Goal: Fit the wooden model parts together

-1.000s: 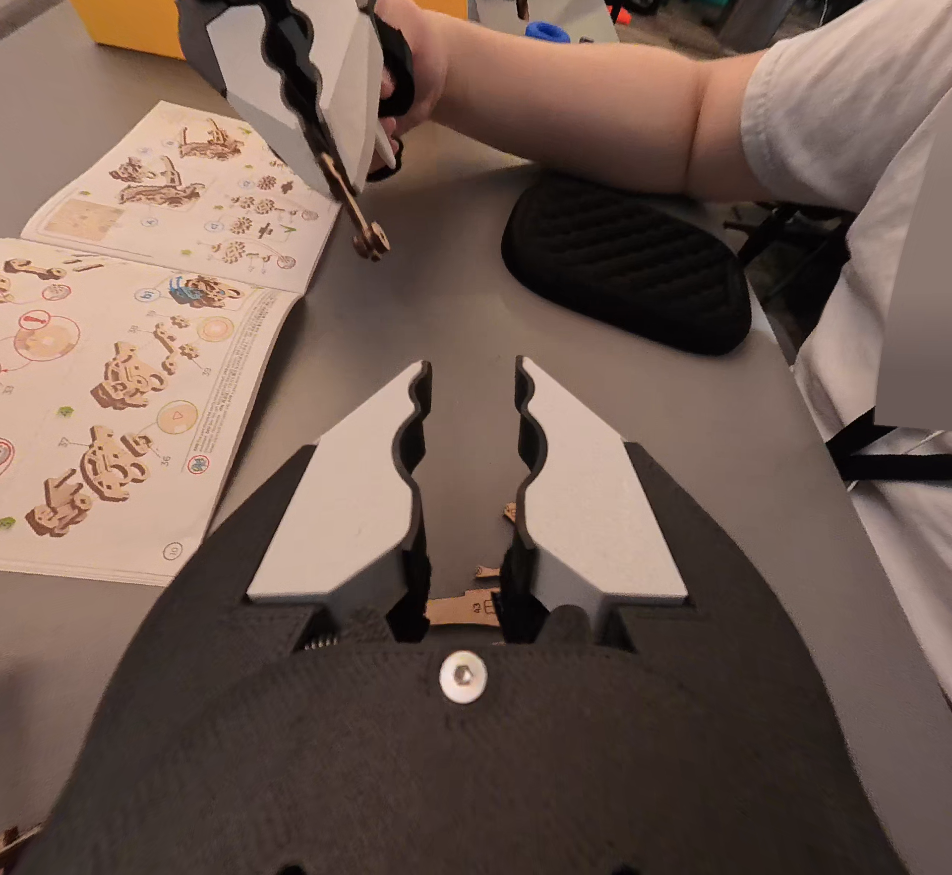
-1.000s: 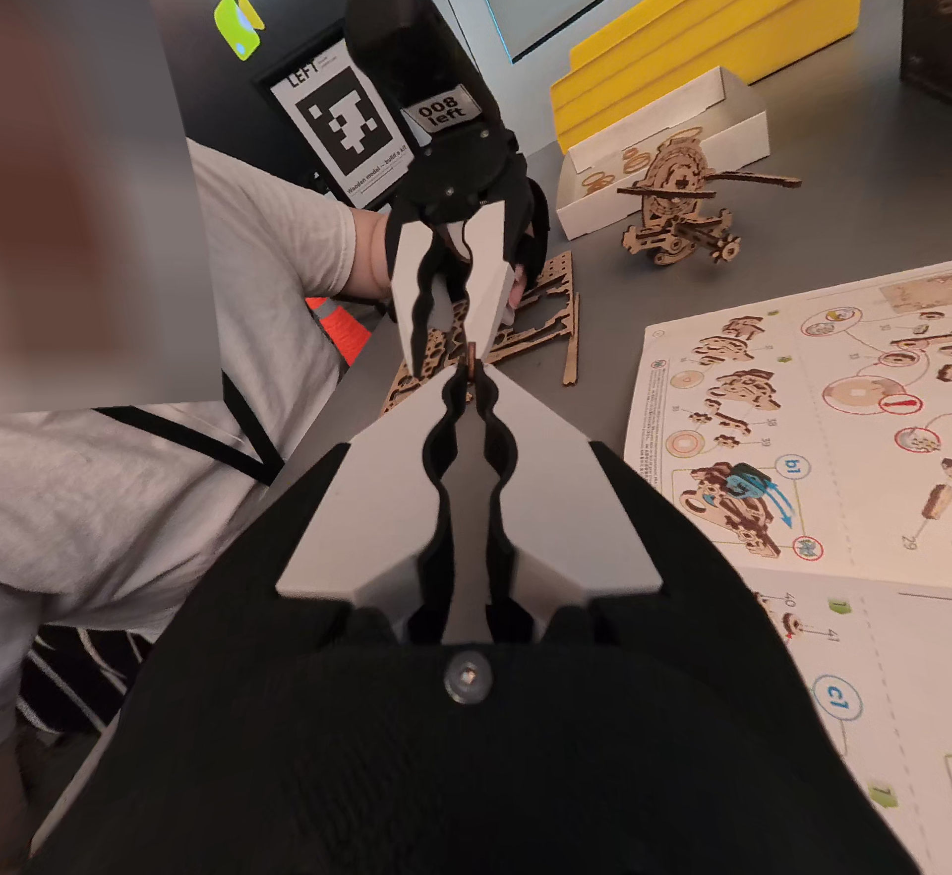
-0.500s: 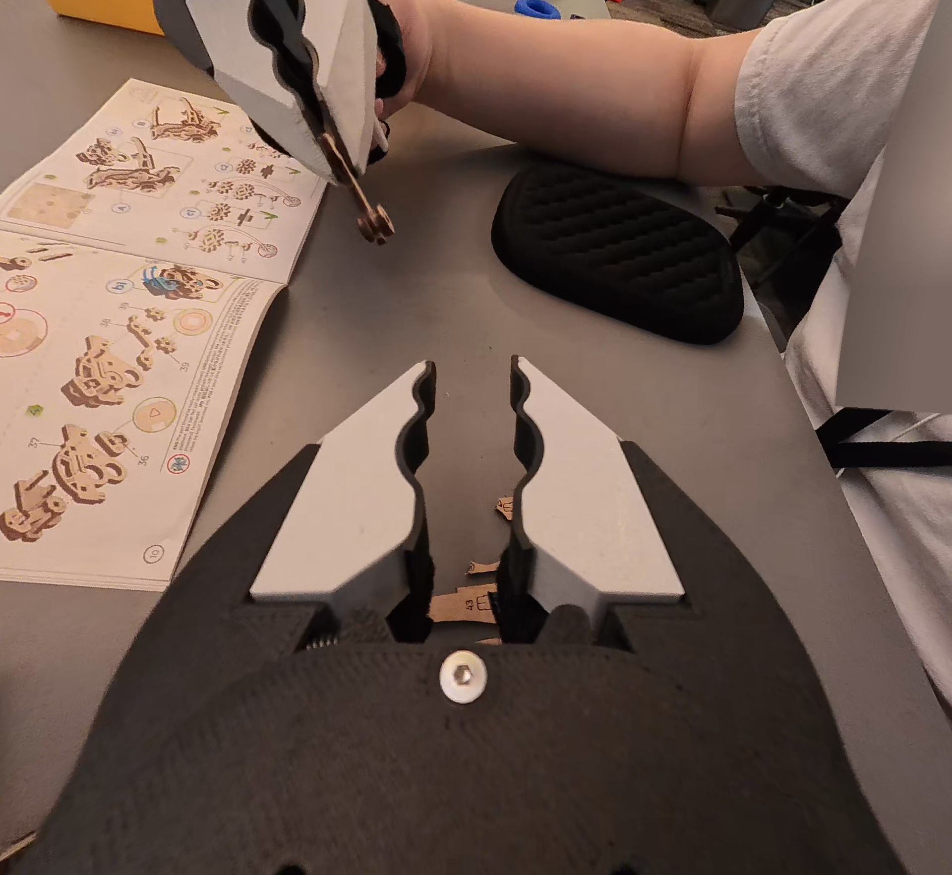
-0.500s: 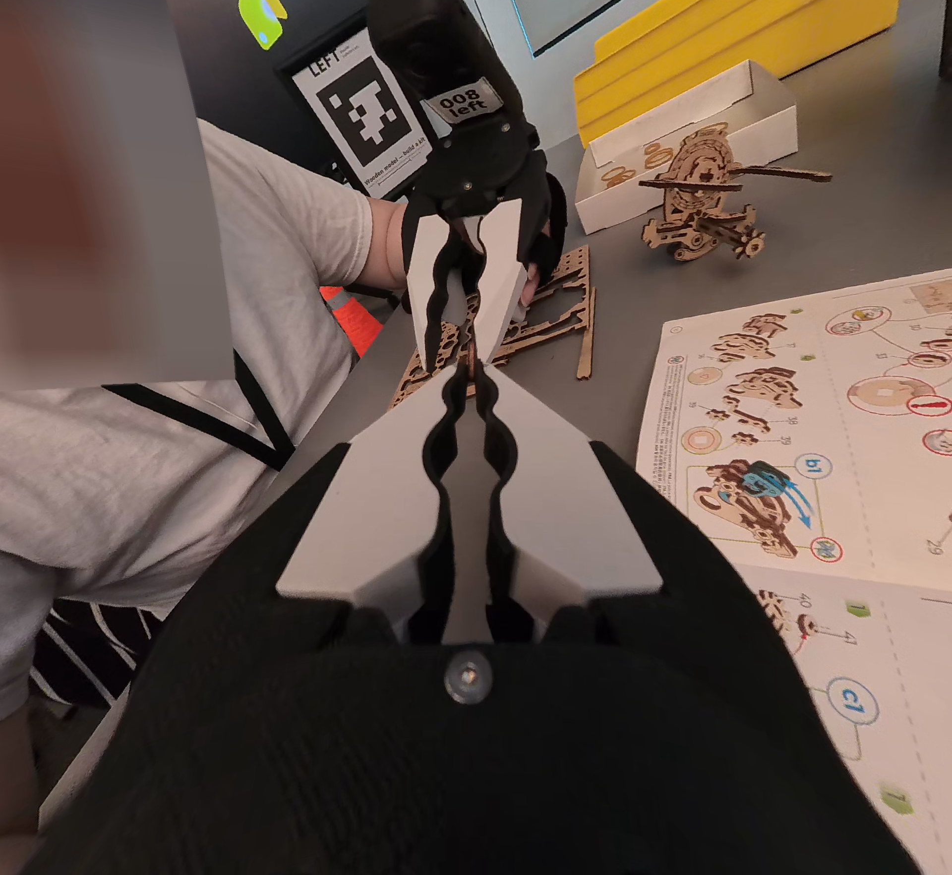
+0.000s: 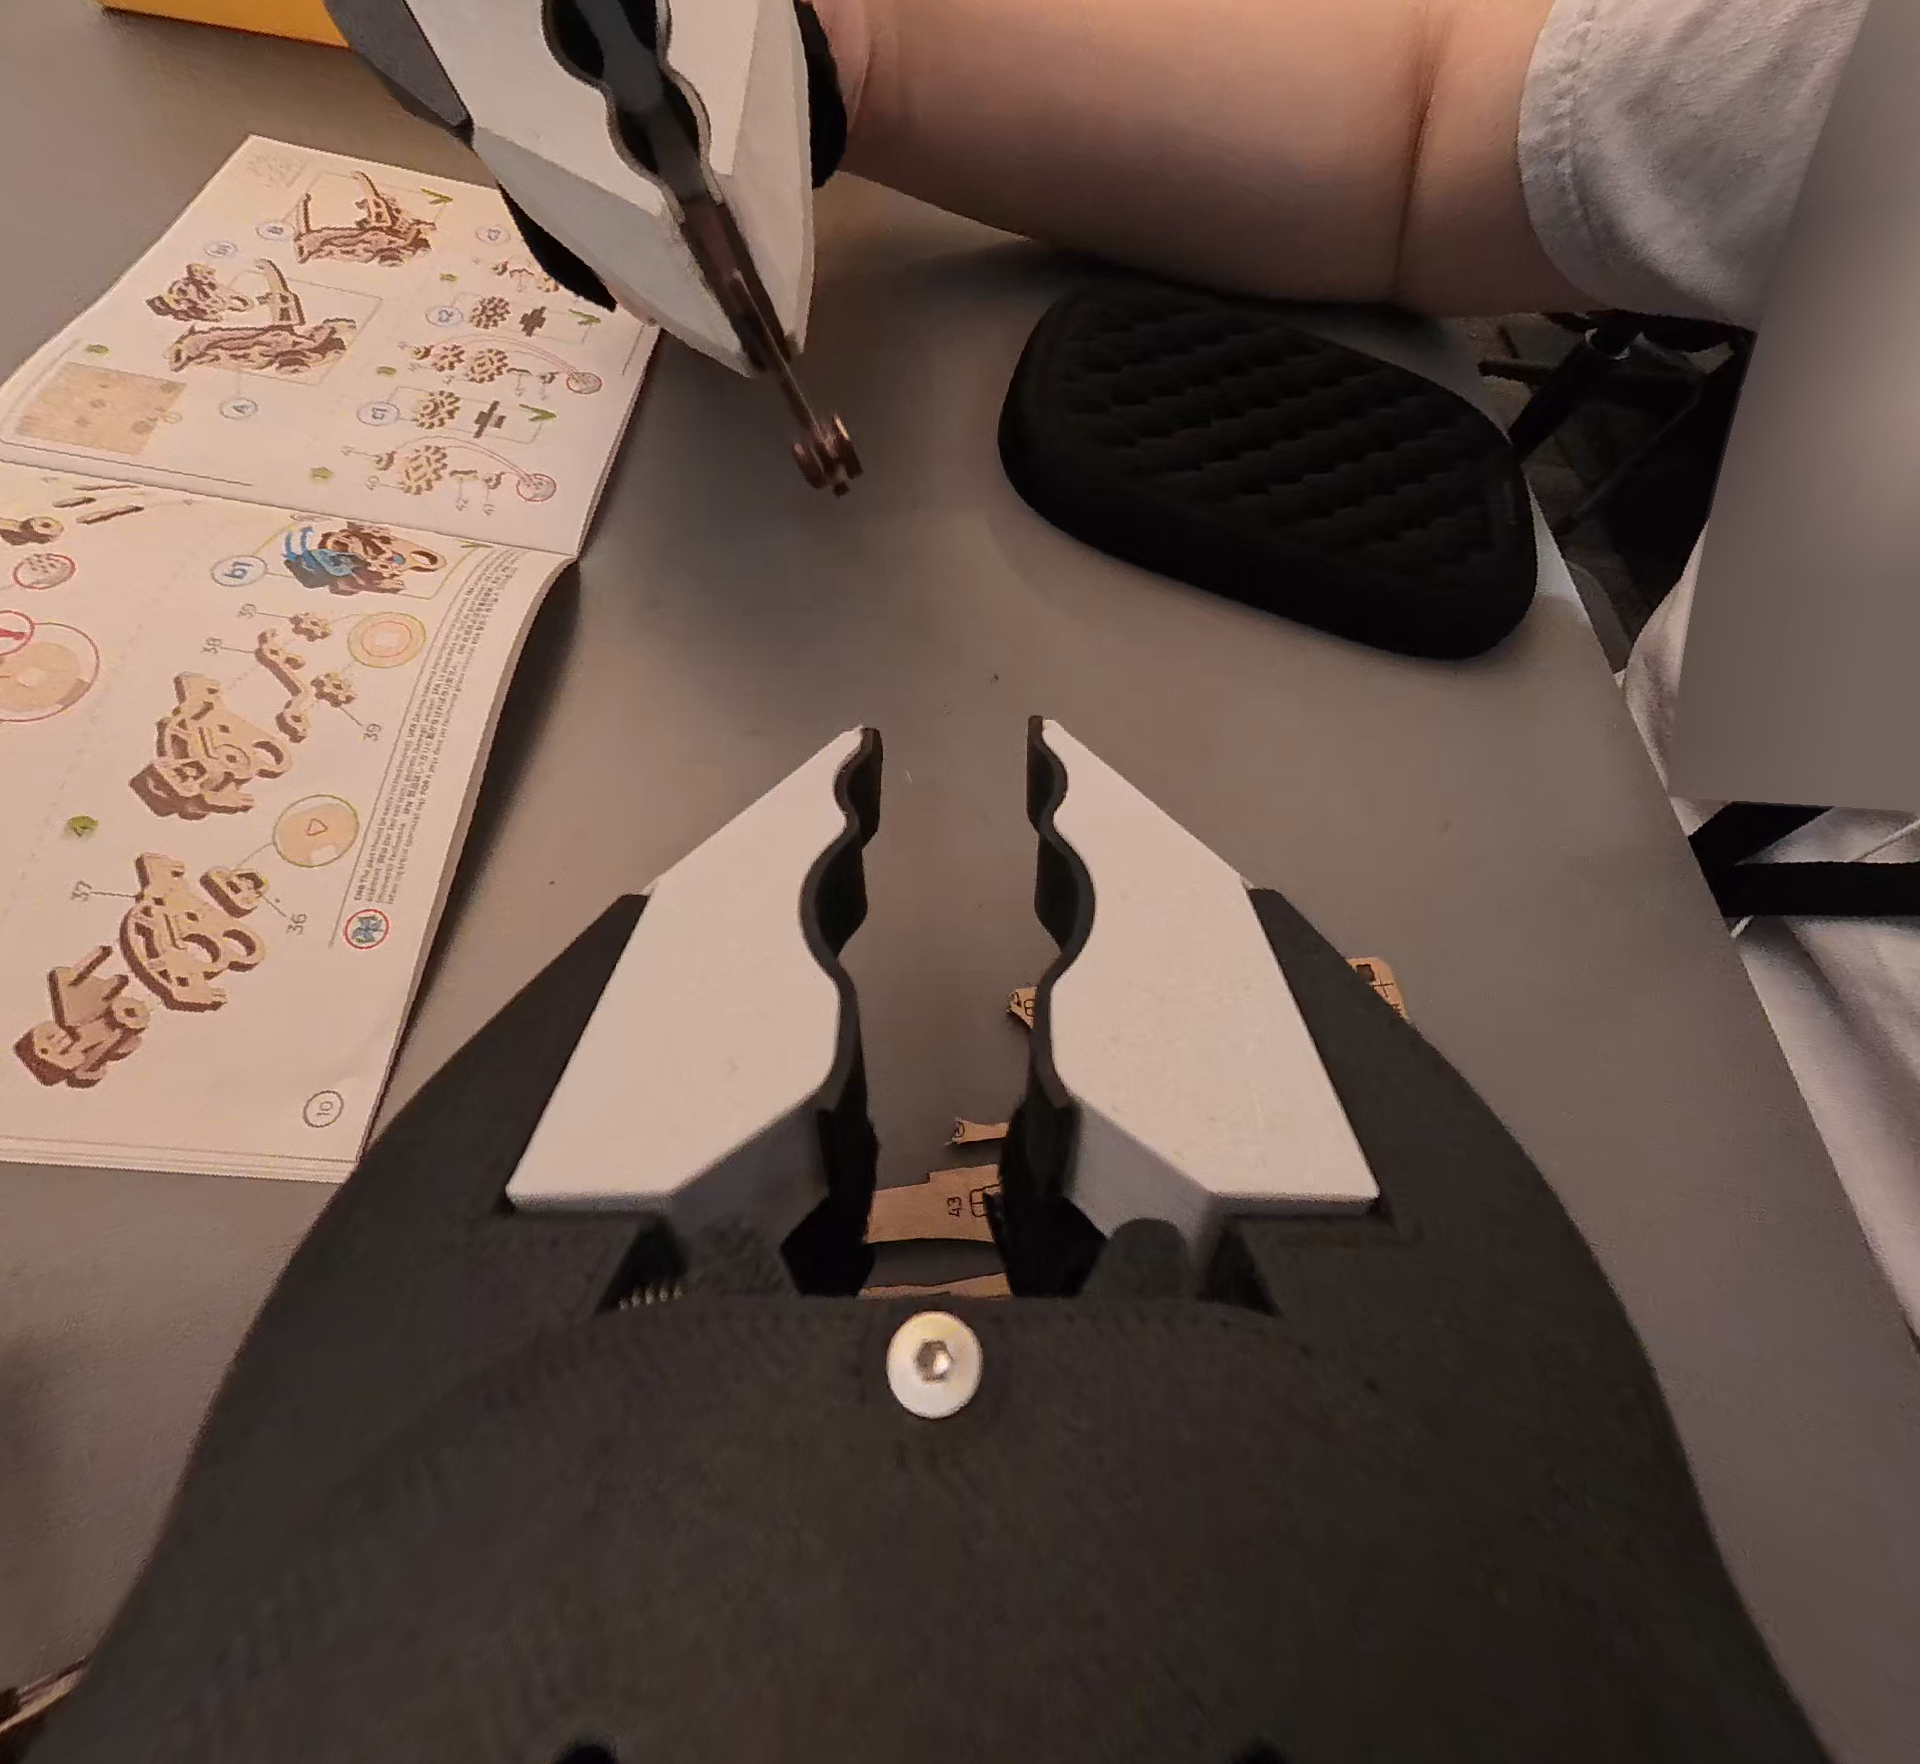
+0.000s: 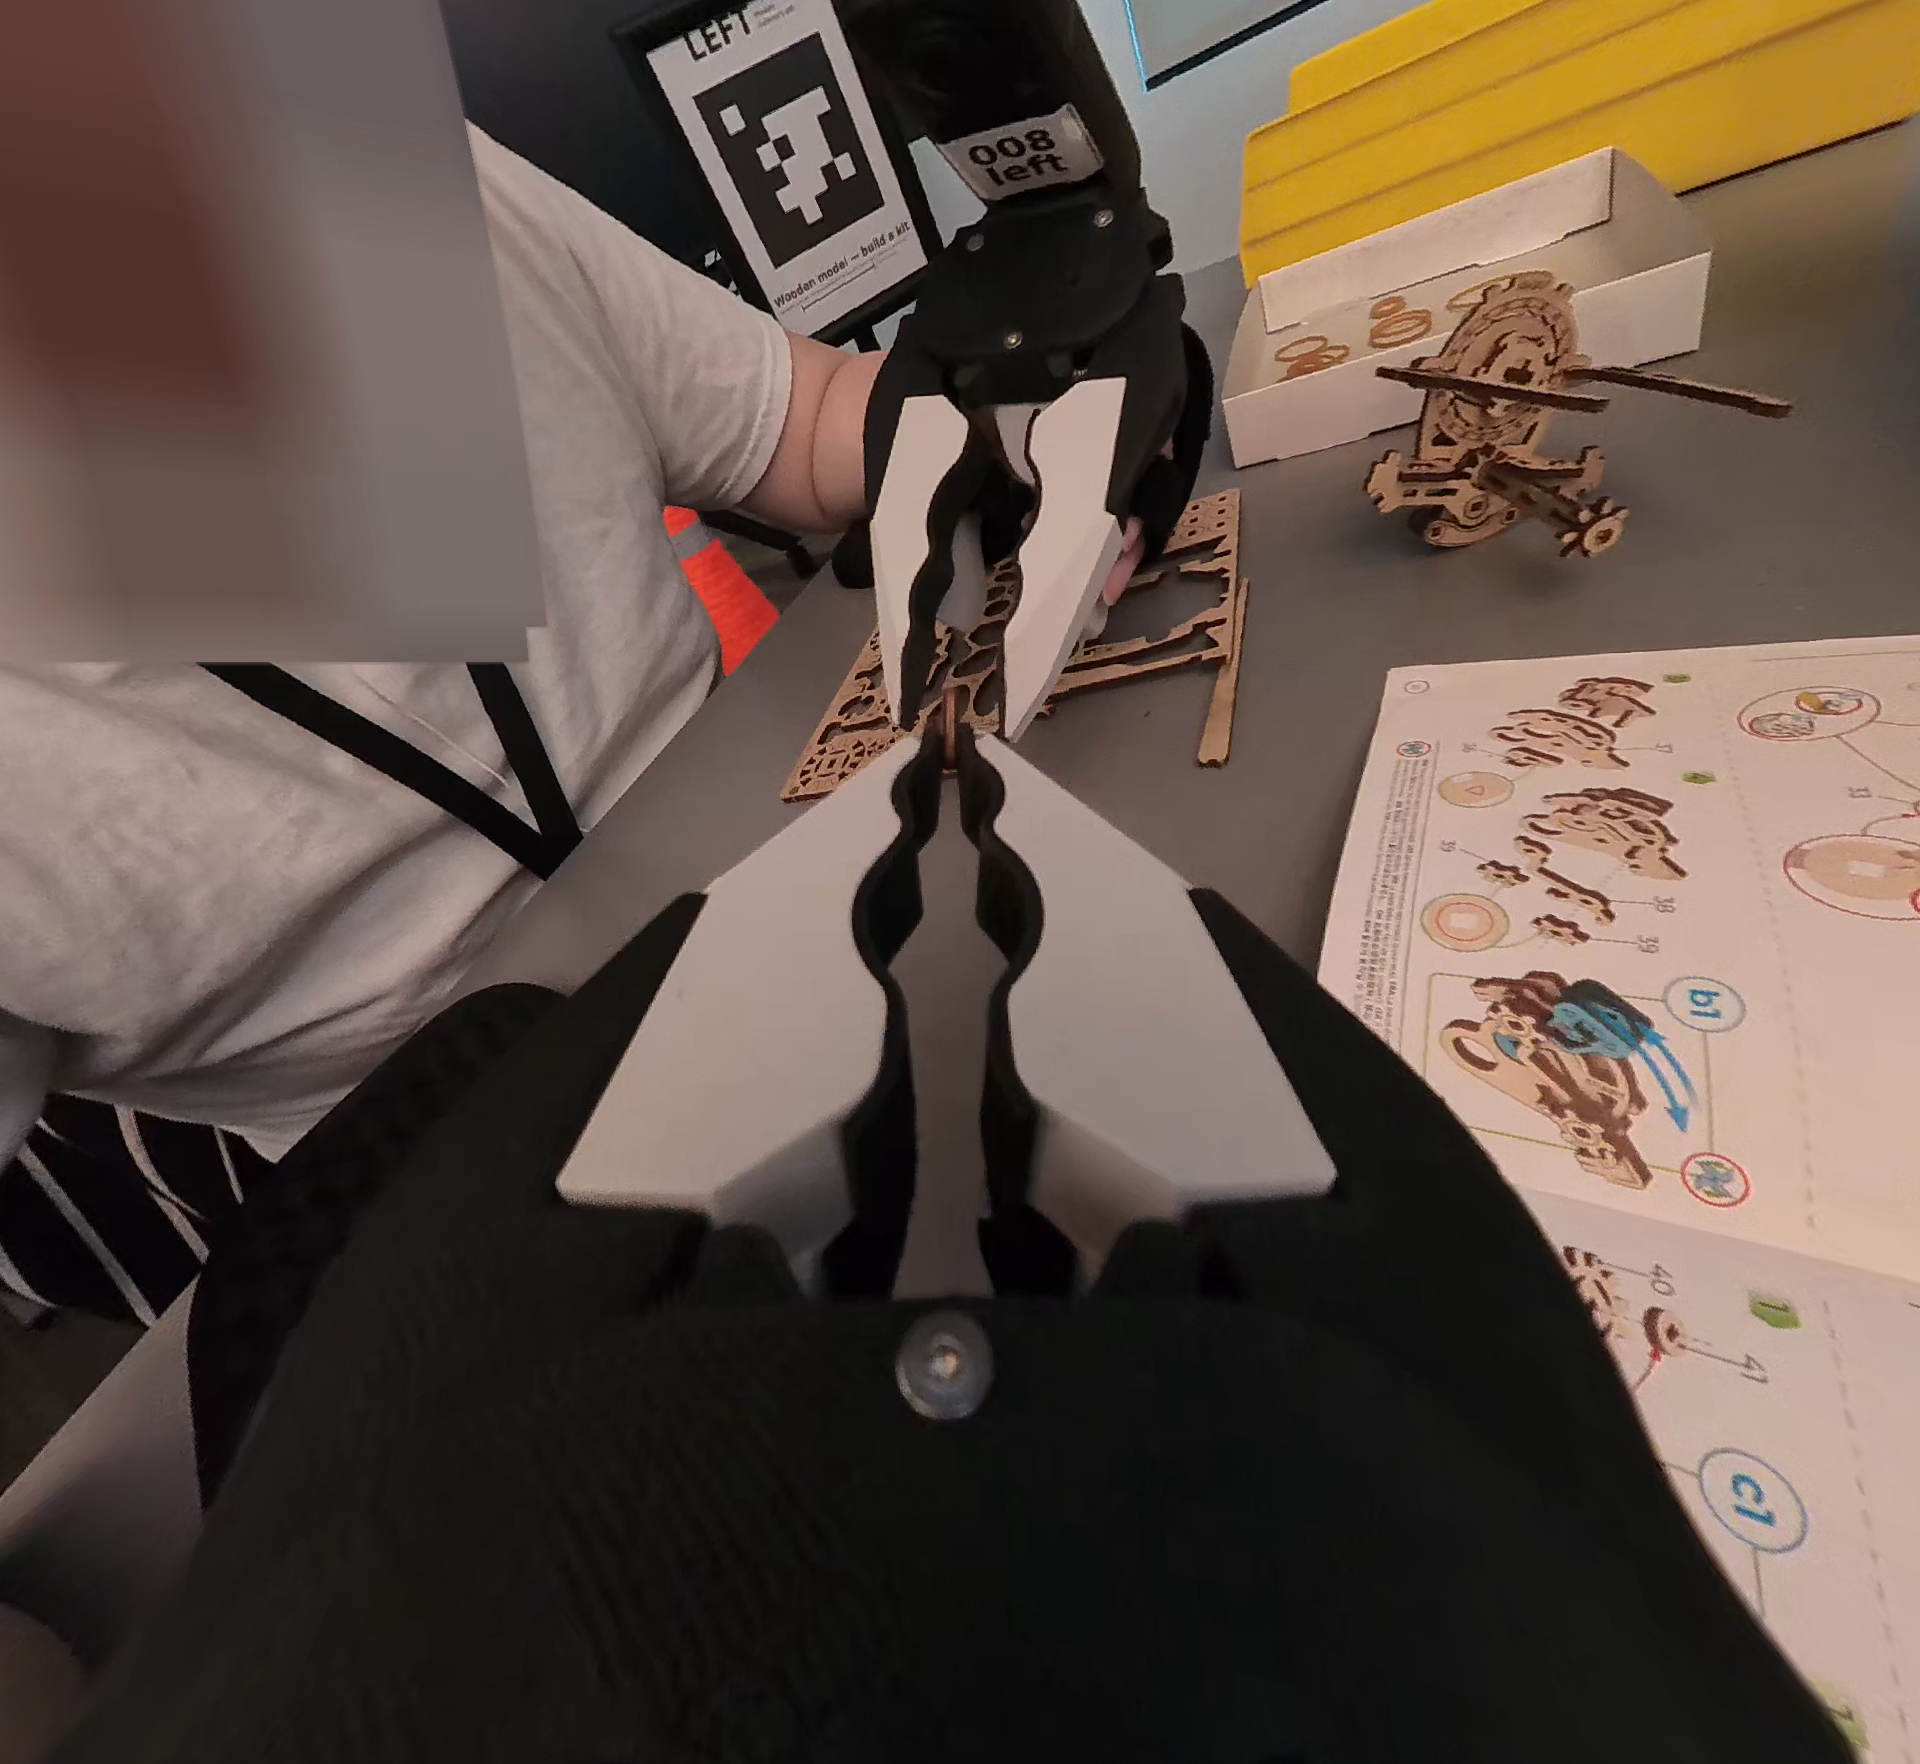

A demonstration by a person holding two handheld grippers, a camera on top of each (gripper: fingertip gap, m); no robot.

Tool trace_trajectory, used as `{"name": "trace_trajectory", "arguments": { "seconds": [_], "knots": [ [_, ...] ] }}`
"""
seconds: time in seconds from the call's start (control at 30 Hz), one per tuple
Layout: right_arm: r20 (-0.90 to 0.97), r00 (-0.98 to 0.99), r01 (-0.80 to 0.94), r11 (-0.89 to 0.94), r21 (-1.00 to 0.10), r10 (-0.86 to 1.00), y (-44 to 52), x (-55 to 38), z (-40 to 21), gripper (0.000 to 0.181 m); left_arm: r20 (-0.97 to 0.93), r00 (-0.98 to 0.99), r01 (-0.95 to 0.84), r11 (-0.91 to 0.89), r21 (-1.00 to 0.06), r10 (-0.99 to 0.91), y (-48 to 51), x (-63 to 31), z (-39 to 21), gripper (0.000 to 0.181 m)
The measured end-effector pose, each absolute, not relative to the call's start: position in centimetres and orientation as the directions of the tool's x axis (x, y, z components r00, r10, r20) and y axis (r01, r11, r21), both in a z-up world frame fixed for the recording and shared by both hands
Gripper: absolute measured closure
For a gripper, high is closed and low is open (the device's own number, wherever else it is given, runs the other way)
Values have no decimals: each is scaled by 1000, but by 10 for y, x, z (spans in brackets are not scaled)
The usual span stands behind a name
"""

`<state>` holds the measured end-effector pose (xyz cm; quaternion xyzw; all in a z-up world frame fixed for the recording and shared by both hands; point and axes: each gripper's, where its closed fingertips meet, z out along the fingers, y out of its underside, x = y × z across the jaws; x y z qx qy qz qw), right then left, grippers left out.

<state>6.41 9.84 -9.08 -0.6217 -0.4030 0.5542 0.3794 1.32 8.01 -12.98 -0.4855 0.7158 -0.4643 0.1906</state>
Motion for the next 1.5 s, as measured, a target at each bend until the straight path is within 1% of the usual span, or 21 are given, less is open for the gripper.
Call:
{"name": "trace_trajectory", "arguments": {
  "seconds": [0.3, 0.63, 0.87, 1.03, 1.27, 1.5],
  "knots": [
    [-344, 46, 109, -347, -932, 938, 92, 59, -97, 181, 161, -423, -548, 110, -829, -892, 87, 14, -138, 155],
    [-280, 45, 198, -284, -938, 959, 85, 41, -109, 181, 131, -392, -575, 131, -808, -911, 92, 15, -146, 156],
    [-261, 42, 273, -262, -926, 965, 80, 33, -122, 180, 166, -392, -589, 108, -801, -905, 91, 14, -147, 156],
    [-256, 43, 278, -258, -925, 966, 79, 31, -123, 180, 177, -378, -592, 91, -801, -909, 95, 14, -146, 158],
    [-250, 36, 290, -250, -924, 968, 77, 31, -124, 180, 155, -388, -605, 124, -786, -909, 94, 12, -151, 159],
    [-250, 34, 288, -249, -925, 968, 77, 31, -124, 180, 161, -387, -606, 119, -787, -908, 94, 12, -151, 160]
  ]
}}
